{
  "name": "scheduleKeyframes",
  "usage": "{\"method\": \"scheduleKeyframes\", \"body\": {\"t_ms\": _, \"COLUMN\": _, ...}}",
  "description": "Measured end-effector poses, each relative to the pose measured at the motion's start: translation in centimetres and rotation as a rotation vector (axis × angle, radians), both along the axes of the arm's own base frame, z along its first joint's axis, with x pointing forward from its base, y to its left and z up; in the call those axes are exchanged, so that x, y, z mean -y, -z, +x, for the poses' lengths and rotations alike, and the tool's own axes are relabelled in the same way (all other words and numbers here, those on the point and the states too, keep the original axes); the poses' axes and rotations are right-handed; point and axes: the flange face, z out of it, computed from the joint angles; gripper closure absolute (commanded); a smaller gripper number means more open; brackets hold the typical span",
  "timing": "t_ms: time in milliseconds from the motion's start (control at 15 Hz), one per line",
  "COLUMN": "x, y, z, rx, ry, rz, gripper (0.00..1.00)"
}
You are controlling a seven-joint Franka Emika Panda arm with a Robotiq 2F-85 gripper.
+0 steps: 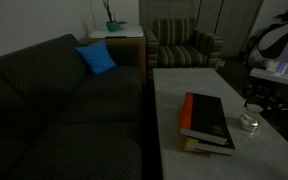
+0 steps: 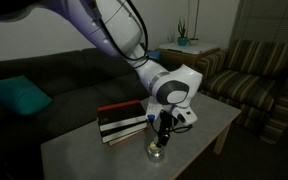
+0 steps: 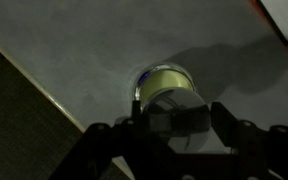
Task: Place the lid on the silver container
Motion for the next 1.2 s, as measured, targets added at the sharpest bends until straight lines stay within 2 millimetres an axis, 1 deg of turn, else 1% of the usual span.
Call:
{"method": "scheduleKeyframes", "body": {"t_ms": 467, "x": -1.8, "y": 2.0, "z": -1.6, "rx": -0.059, "ry": 0.093, "rz": -0.025, "gripper": 0.56}}
{"method": "scheduleKeyframes", "body": {"t_ms": 867, "x": -1.8, "y": 1.8, "z": -0.9, "rx": 0.009, "ry": 0.184, "rz": -0.071, "gripper": 0.56}}
{"method": "scheduleKeyframes", "body": {"t_ms": 1200, "x": -1.9, "y": 1.7, "z": -0.4, "rx": 0.080, "ry": 0.203, "rz": -0.097, "gripper": 0.56}}
